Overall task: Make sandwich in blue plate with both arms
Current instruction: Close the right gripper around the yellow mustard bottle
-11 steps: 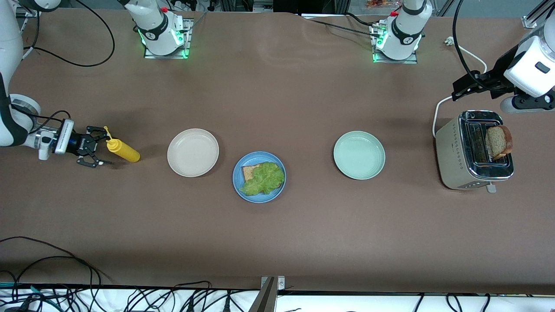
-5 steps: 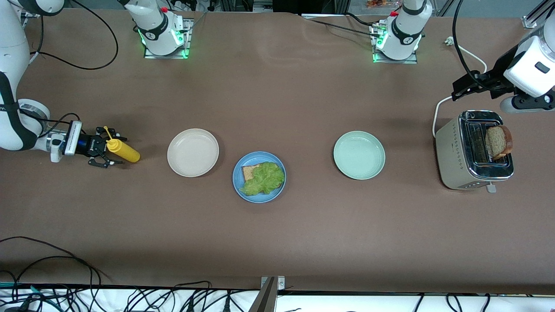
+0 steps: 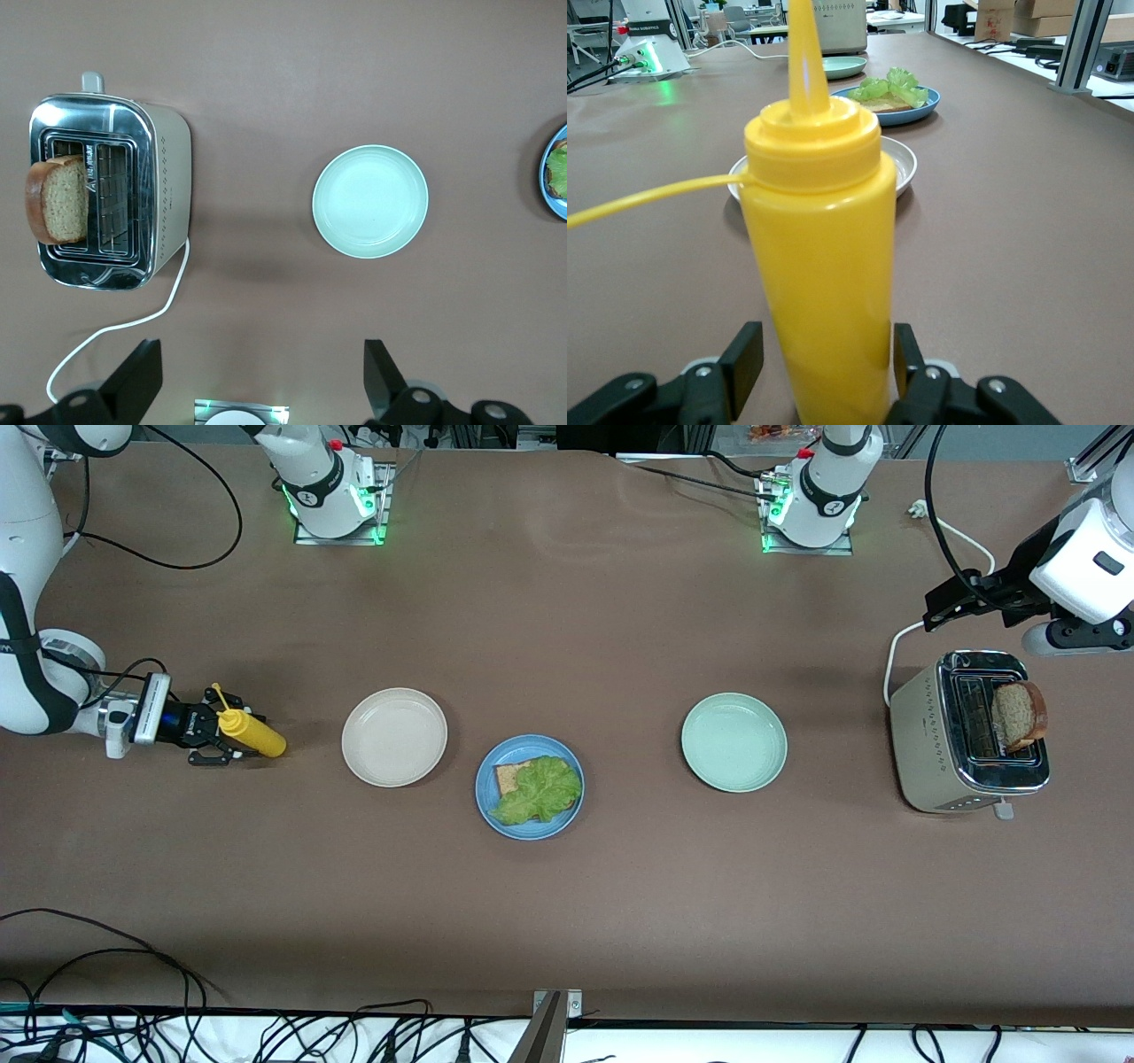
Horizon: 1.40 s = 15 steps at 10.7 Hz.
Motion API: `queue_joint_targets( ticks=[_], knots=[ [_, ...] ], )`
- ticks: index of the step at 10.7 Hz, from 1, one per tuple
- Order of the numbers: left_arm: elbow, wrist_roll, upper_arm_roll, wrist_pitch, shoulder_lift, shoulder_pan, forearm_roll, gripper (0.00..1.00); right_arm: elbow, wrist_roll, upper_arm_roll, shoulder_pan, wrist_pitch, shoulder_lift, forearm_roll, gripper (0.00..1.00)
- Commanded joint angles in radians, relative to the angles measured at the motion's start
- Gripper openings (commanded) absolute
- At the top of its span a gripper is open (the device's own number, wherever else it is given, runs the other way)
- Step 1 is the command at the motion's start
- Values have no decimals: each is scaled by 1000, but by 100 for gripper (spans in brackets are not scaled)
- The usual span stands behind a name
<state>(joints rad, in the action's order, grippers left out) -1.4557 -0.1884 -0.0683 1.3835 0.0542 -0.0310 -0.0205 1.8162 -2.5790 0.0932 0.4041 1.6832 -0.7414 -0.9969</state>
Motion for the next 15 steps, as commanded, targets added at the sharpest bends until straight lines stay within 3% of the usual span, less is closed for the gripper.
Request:
queue_joint_targets(
  ticks=[1,2,4,7,11,15],
  knots=[
    [25,-8,-4,-17,6,-3,25,100,11,-12,-27,5,0,5,-23,67],
    [25,-8,-4,-15,6,-3,25,100,12,-13,-29,4,0,4,-34,64],
    [25,-8,-4,-17,6,-3,25,100,18,-9,-29,4,9,5,-34,36],
    [25,-8,-7,-17,6,-4,25,100,21,20,-29,4,33,14,-29,22],
    [25,-6,-5,-17,6,-4,25,100,23,199,-24,-63,91,85,41,21],
    [25,-6,-2,-15,6,-3,25,100,14,546,-20,-157,116,204,272,21]
  ],
)
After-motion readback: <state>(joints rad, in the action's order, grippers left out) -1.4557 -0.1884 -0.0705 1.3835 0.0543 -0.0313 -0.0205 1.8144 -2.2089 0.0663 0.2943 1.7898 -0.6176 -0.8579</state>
